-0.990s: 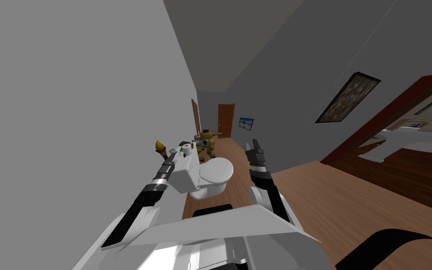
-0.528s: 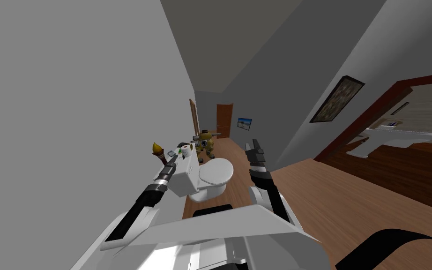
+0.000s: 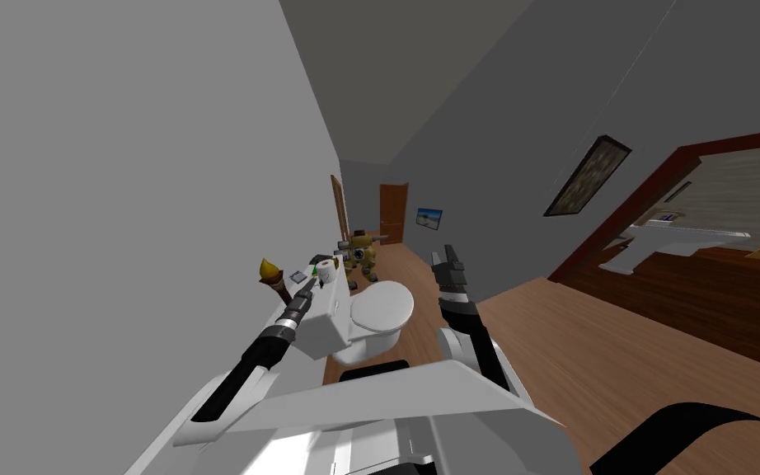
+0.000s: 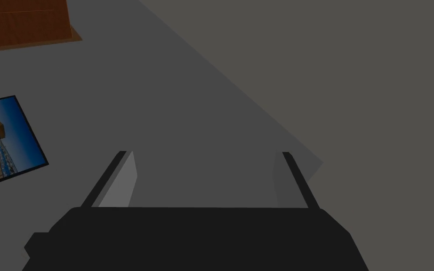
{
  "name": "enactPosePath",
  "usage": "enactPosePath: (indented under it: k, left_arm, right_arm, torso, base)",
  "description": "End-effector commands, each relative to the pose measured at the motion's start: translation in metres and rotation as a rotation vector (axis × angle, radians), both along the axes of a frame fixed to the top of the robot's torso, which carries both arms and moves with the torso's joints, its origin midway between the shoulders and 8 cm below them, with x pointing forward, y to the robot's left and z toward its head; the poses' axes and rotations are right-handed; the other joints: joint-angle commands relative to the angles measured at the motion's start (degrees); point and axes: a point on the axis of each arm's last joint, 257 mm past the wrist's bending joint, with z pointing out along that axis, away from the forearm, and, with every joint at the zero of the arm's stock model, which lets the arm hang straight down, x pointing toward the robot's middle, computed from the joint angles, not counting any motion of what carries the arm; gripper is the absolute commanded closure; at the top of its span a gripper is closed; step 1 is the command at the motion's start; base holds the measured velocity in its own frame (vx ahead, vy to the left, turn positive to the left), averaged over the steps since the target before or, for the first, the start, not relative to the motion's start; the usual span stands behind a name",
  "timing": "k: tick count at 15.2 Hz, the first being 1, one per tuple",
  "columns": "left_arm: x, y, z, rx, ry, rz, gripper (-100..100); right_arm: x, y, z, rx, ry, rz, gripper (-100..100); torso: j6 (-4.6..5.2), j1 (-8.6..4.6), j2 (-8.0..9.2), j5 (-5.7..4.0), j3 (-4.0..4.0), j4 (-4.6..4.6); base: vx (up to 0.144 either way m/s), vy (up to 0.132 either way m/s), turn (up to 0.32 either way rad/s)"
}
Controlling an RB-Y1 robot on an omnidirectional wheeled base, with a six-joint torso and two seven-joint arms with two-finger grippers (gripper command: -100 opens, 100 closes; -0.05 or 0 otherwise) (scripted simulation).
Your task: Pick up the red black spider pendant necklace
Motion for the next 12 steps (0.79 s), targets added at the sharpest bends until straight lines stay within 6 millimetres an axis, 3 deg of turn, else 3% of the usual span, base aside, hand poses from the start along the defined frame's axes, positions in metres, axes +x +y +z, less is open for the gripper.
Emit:
enactPosePath:
  k: [1, 3, 5, 6, 7, 12]
  left_arm:
    - [-0.002, -0.001, -0.008, -0.004, 0.033, -0.003, -100]
    - [-0.006, -0.005, -0.017, -0.009, 0.067, -0.009, -100]
    - [-0.005, -0.005, 0.0, 0.0, 0.032, -0.008, -100]
    - [-0.005, -0.004, -0.009, -0.005, 0.046, -0.006, -100]
    - [-0.005, -0.004, -0.008, -0.004, 0.044, -0.007, 100]
    - [-0.005, -0.004, -0.009, -0.006, 0.047, -0.005, 100]
  right_arm:
    - [0.0, 0.0, 0.0, 0.0, 0.0, 0.0, 0]
    - [0.0, 0.0, 0.0, 0.0, 0.0, 0.0, 0]
    - [0.0, 0.0, 0.0, 0.0, 0.0, 0.0, 0]
    - [0.0, 0.0, 0.0, 0.0, 0.0, 0.0, 0]
    - [0.0, 0.0, 0.0, 0.0, 0.0, 0.0, 0]
    - [0.0, 0.0, 0.0, 0.0, 0.0, 0.0, 0]
  torso:
    - [0.0, 0.0, 0.0, 0.0, 0.0, 0.0]
    - [-0.01, 0.03, -0.1, 0.0, -0.06, -0.02]
    - [0.0, -0.02, -0.05, 0.0, -0.04, -0.02]
    - [-0.01, -0.16, 0.01, -0.03, 0.0, 0.0]
    - [0.0, -0.24, 0.1, -0.05, 0.04, 0.01]
    - [0.05, -0.37, 0.43, -0.12, 0.26, 0.13]
  base:
    - [0.133, 0.054, -0.017]
    - [0.15, 0.082, 0.01]
    - [0.092, 0.024, 0.003]
    - [0.067, -0.006, 0.006]
    - [0.024, 0.0, 0.001]
    - [0.004, 0.001, 0.004]
